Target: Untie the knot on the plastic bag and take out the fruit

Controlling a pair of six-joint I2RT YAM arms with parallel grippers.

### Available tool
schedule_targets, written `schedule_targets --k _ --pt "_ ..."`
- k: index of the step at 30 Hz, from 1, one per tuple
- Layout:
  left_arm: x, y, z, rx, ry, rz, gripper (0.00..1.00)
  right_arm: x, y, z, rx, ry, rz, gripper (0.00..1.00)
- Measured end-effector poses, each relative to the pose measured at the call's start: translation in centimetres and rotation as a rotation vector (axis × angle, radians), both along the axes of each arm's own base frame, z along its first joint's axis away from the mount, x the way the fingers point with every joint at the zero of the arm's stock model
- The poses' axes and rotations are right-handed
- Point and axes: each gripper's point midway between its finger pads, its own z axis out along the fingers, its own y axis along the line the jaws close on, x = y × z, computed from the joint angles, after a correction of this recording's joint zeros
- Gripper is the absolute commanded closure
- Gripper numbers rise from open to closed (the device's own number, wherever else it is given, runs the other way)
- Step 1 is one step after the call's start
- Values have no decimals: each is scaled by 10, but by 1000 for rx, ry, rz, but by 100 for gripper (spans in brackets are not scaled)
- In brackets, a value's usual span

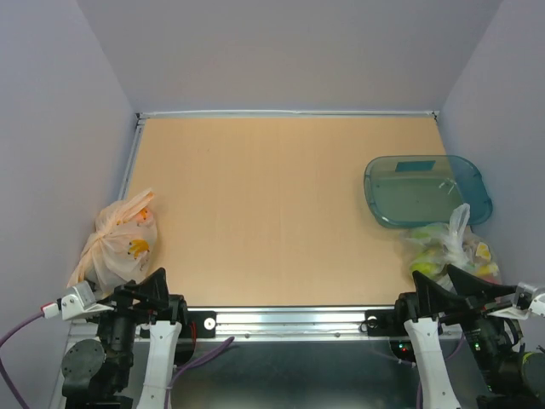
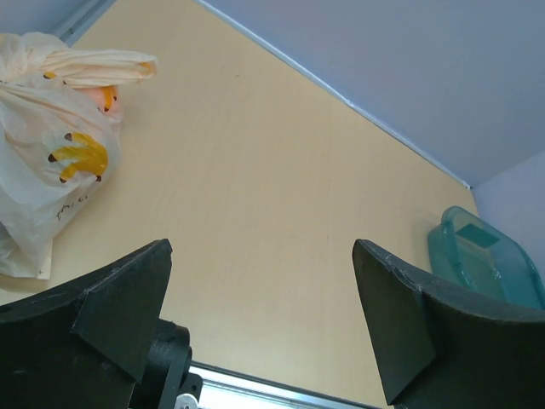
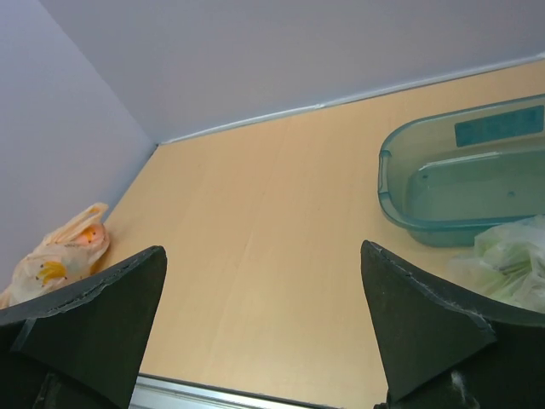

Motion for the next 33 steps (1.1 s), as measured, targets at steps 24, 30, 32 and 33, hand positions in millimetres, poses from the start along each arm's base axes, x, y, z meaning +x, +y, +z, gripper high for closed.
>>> schedule_targets --k 24,30,32,33 --pt "68 12 -28 -140 317 149 1 17 -2 -11 25 70 -13 0" --pt "120 28 -74 -99 514 263 1 18 -1 -6 29 78 -4 0" --pt "132 35 -91 -84 562 309 1 16 -1 -3 29 69 0 0" --pt "139 41 -101 -73 594 345 2 15 -1 -1 29 64 1 0"
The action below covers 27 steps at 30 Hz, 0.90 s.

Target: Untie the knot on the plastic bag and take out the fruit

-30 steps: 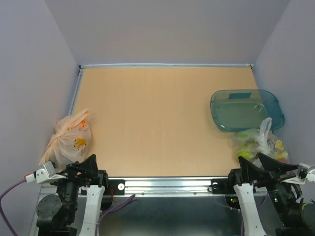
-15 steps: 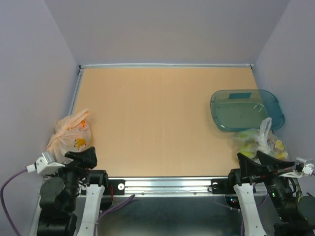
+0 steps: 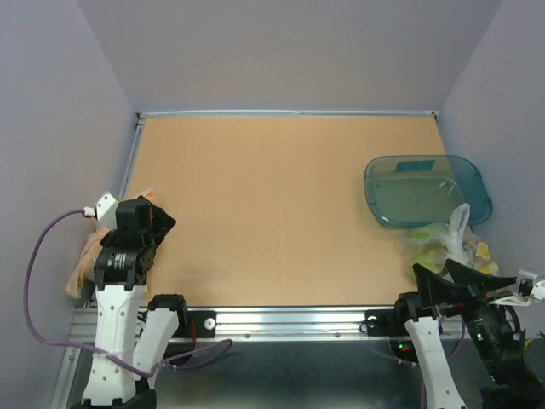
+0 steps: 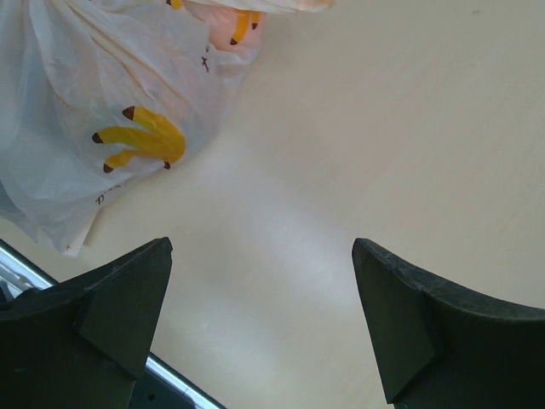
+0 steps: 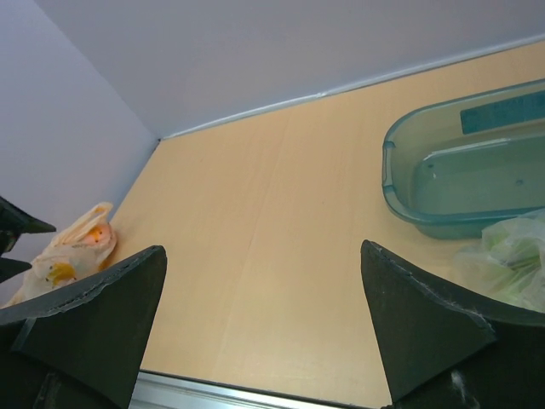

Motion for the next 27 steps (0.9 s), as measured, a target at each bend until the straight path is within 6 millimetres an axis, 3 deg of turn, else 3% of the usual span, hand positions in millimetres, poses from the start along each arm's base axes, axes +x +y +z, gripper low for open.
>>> schedule_targets --k 6,10,15,18,21,22,24,25,27 --pt "35 28 -20 78 84 148 2 -10 -2 13 -6 -48 9 0" --pt "53 59 -41 110 163 269 2 -12 -4 15 -16 -59 3 0" --pt "59 99 -73 104 279 381 2 -17 -7 22 -28 -86 -4 0" --pt "60 112 -84 101 316 404 7 -20 -10 26 -39 -99 -10 0" --pt "64 114 -89 107 330 390 28 -19 -12 26 -46 -99 -19 0" --pt "66 114 -90 106 325 384 45 -18 -12 26 -49 -94 -21 0" --pt "68 114 -91 106 318 377 63 -17 -13 26 -52 -90 -26 0" --pt "69 114 -92 107 309 376 79 -16 -14 26 -53 -89 -25 0" --pt "71 112 -93 96 282 374 95 -15 -14 26 -56 -87 -28 0"
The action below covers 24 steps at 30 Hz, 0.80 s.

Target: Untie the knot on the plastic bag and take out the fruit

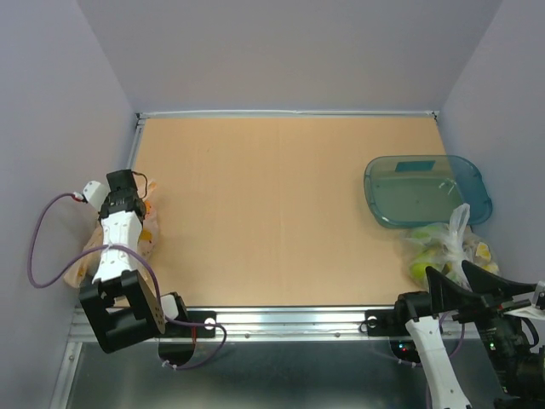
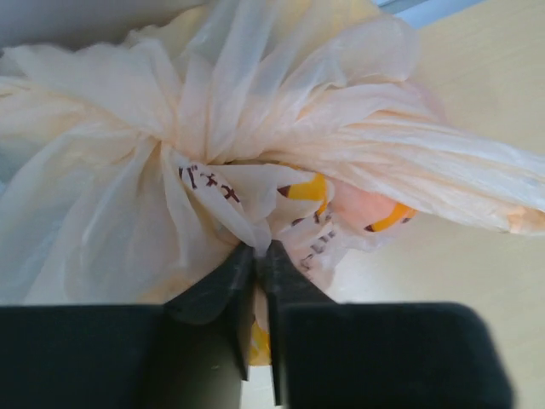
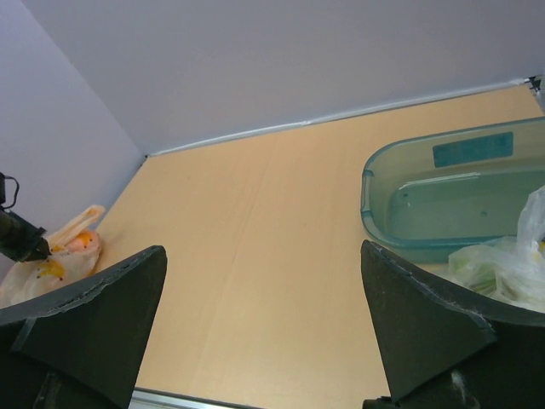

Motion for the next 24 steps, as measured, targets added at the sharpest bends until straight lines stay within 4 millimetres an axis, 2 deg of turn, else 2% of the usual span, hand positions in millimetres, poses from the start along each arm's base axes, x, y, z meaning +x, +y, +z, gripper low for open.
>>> schedule_targets --k 1,5,8,11,12,13,16,21,24 --pt "3 -1 0 -4 -19 -7 100 0 -1 0 -1 1 -2 0" --pt "15 -15 -2 -39 -96 -65 100 1 -2 -1 -2 1 -9 0" --pt "27 -43 -5 -84 -134 -165 100 1 -2 -1 -2 2 -6 0" --pt "37 -87 -9 -139 -138 -311 100 1 -3 -1 -1 2 -9 0" --pt "42 -110 -8 -162 -147 -382 100 1 -4 -1 0 2 -11 0" --pt "44 -122 -6 -175 -154 -418 100 1 -4 -1 0 2 -11 0" --pt "47 -178 0 -226 -171 -585 100 2 -5 -1 1 3 -17 0" --pt "48 -251 26 -262 -221 -816 100 5 -9 -1 3 12 -40 0" --pt "52 -304 45 -259 -241 -986 100 18 -6 -7 -1 57 -37 0"
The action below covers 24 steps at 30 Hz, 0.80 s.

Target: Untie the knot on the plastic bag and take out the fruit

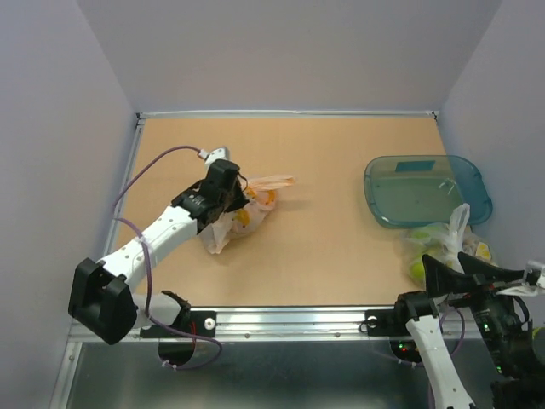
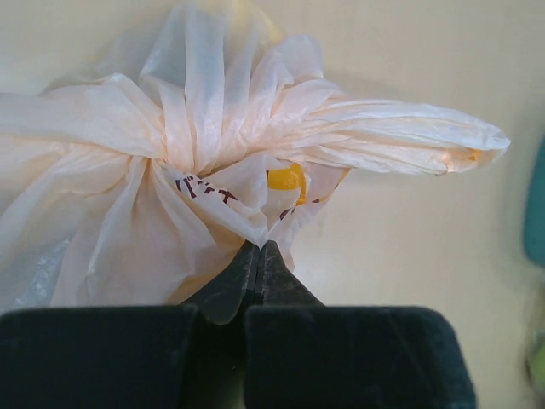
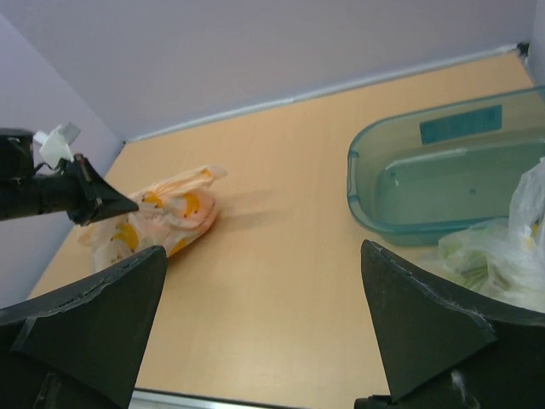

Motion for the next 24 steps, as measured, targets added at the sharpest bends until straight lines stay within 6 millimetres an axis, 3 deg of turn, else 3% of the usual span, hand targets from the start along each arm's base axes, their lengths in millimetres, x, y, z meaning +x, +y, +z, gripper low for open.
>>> schedule_targets --k 4,6,8,12,14,18,24 --pt "-3 -64 11 27 -40 -196 100 23 5 -12 5 97 9 0" --pt "-14 -104 13 53 -66 -328 100 40 8 -15 3 166 9 0" --pt "-33 -137 10 75 -93 -444 100 56 10 -20 -1 228 7 0" --pt "-79 -173 0 85 -125 -608 100 96 19 -35 -12 364 27 0" --pt "-98 -174 -13 83 -126 -643 100 116 27 -51 -15 450 60 0" --pt "-131 -147 -47 74 -86 -640 100 150 47 -96 0 641 137 0" --pt "-145 -126 -48 -10 -125 -602 100 160 58 -137 19 737 190 0"
